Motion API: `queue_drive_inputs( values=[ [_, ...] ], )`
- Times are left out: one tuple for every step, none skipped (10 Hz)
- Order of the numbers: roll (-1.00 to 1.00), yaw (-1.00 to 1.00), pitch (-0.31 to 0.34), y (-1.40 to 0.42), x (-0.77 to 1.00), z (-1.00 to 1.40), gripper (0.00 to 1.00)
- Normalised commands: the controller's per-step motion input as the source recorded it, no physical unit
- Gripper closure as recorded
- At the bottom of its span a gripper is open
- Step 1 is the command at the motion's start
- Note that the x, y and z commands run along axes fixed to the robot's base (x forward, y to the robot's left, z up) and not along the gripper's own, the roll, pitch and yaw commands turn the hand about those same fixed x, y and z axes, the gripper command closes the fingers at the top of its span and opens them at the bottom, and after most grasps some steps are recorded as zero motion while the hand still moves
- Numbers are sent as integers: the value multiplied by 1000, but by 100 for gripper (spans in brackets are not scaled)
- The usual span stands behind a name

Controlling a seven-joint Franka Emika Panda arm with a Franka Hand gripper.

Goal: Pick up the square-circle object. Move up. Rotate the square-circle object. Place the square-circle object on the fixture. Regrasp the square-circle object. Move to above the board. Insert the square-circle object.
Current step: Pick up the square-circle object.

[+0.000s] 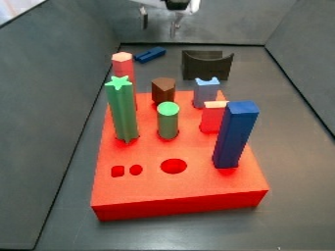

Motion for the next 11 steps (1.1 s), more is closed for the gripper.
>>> queue_drive_inputs(
  values=[
    [-414,-569,0,46,94,-266,0],
    [-490,-400,-23,154,0,-146,0],
    [-484,-154,-130,269,100,-169,0],
    [-354,0,-211,211,-111,-420,0],
    [-187,0,-314,197,-311,-526,0],
    [-99,0,-316,49,-409,-591,0],
    [-41,0,-284,0,-460,-671,0],
    [-20,0,-246,-83,-543,-720,0],
    [-36,0,-287,-77,-471,-637,0],
    [-86,0,-290,0,-103,-637,0],
    [-189,0,-231,0,0,-569,0]
  ],
)
